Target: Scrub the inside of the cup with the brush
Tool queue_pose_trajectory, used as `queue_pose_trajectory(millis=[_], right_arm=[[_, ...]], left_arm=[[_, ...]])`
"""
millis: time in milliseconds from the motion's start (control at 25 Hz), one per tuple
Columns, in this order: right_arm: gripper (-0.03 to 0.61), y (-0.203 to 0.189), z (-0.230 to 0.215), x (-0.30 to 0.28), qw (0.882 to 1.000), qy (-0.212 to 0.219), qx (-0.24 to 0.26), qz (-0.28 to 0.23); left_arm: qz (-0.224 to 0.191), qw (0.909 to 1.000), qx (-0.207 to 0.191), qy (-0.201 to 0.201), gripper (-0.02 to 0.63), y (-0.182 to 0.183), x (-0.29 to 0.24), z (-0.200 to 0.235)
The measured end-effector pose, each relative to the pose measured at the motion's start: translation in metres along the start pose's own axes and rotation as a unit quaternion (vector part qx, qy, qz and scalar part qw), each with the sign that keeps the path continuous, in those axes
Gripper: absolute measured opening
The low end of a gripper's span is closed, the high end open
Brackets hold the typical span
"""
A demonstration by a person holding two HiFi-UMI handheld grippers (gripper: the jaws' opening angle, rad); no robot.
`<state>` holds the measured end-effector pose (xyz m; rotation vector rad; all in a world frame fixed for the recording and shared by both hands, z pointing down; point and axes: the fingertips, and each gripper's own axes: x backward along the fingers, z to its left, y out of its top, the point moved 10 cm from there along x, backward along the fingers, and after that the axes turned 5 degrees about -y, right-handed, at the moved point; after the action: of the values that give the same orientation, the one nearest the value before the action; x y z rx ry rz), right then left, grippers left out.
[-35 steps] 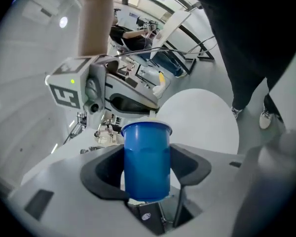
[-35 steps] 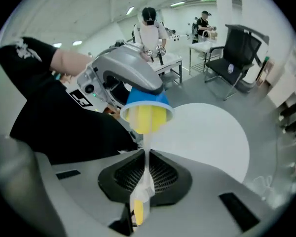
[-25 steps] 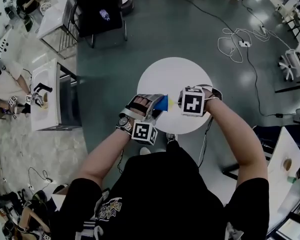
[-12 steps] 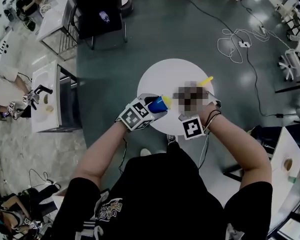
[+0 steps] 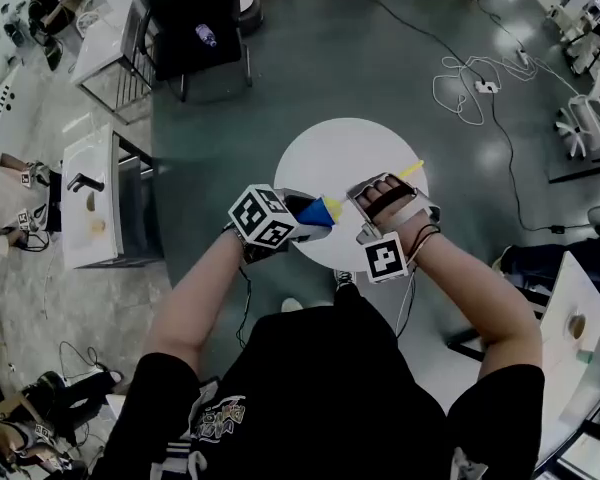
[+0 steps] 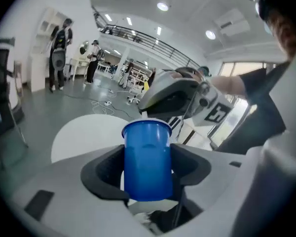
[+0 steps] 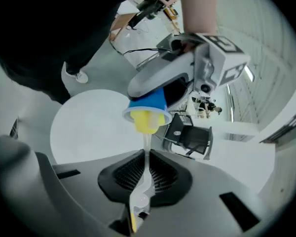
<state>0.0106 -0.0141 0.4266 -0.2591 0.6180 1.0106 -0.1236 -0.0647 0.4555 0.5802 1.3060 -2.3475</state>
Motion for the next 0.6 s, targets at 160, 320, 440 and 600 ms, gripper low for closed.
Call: queue_pose_trajectory(millis=[160, 320, 440, 600], right_arm=[[0.041, -0.020, -0.001, -0.009, 0.996, 0.071, -0.032, 0.049], [0.041, -0.028, -0.008, -0.016, 0.965, 0.177, -0.190, 0.039], [0.041, -0.033, -0.014, -0.020, 0.925, 0.253, -0.284, 0.021], [0.041, -0.042, -0.016, -0.024, 0.850, 0.364, -0.381, 0.000]], left_arm=[[0.069, 0.9757, -0.175, 0.112, 0.281, 0.011, -0.006, -0.014], [0.111, 0.9138, -0.342, 0.189, 0.279, 0.016, -0.007, -0.030], [0.128, 0.8617, -0.434, 0.229, 0.278, 0.014, -0.007, -0.038], [0.148, 0.7665, -0.565, 0.267, 0.276, 0.006, -0.011, -0.050]])
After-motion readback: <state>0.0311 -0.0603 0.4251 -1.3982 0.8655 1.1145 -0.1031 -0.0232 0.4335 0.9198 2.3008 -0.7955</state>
